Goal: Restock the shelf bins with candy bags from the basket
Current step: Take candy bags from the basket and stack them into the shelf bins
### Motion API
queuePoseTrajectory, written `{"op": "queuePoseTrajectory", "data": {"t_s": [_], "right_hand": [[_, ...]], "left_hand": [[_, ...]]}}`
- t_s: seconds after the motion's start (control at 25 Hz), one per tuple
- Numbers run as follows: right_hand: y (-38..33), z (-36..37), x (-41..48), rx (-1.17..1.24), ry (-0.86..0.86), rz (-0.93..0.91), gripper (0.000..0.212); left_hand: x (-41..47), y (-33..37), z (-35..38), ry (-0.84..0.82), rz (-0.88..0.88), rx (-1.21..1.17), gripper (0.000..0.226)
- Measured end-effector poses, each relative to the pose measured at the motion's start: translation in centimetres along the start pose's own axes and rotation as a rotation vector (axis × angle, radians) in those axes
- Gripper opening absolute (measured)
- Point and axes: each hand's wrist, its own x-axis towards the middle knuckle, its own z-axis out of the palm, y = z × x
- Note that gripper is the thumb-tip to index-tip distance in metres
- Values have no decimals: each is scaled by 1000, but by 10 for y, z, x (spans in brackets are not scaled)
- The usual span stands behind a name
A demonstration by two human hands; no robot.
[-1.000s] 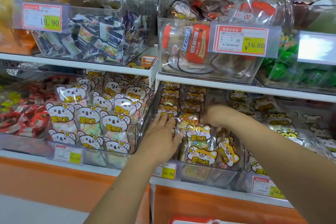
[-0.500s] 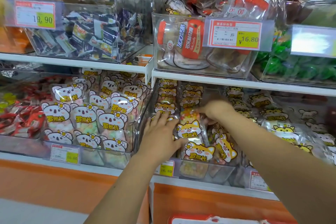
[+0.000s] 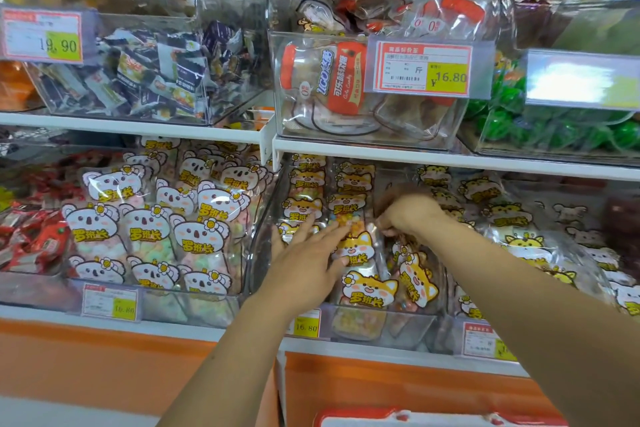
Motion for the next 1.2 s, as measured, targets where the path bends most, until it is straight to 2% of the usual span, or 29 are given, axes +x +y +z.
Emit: {"op": "queuePoseTrajectory", "data": {"t_s": [0.16, 0.44, 0.52, 0.6, 0.76, 0.8, 0.88, 1.0, 1.08, 1.2], "right_hand": [[3, -2, 0, 8, 116, -76, 26], [-3, -6, 5, 112, -4, 13, 21], [-6, -1, 3, 40, -116, 109, 27], [-7, 1, 1, -6, -145, 139, 32], [-9, -4, -4, 229, -60, 88, 45], [-10, -3, -6, 198, -76, 70, 51], [-10, 3, -7, -43, -103, -28, 55], [-8, 6, -10, -341, -53, -191, 50], [-11, -1, -14, -365, -2, -247, 42], [-18, -22, -19, -352, 88, -295, 35]], "left_hand": [[-1, 0, -1, -9, -4, -15, 46], [-3, 1, -2, 28, -3, -29, 47], [-4, 1, -3, 24, -4, -24, 46], [-4, 1, -3, 16, -7, -26, 46], [-5, 0, -4, 18, -4, -42, 44], [-5, 0, -5, 24, -1, -43, 45], [-5, -1, -5, 40, -10, -34, 47], [-3, -7, -3, 18, -65, 28, 52], [-3, -7, -5, 4, -82, 10, 57], [-3, 2, -17, -30, -53, -153, 75]]}}
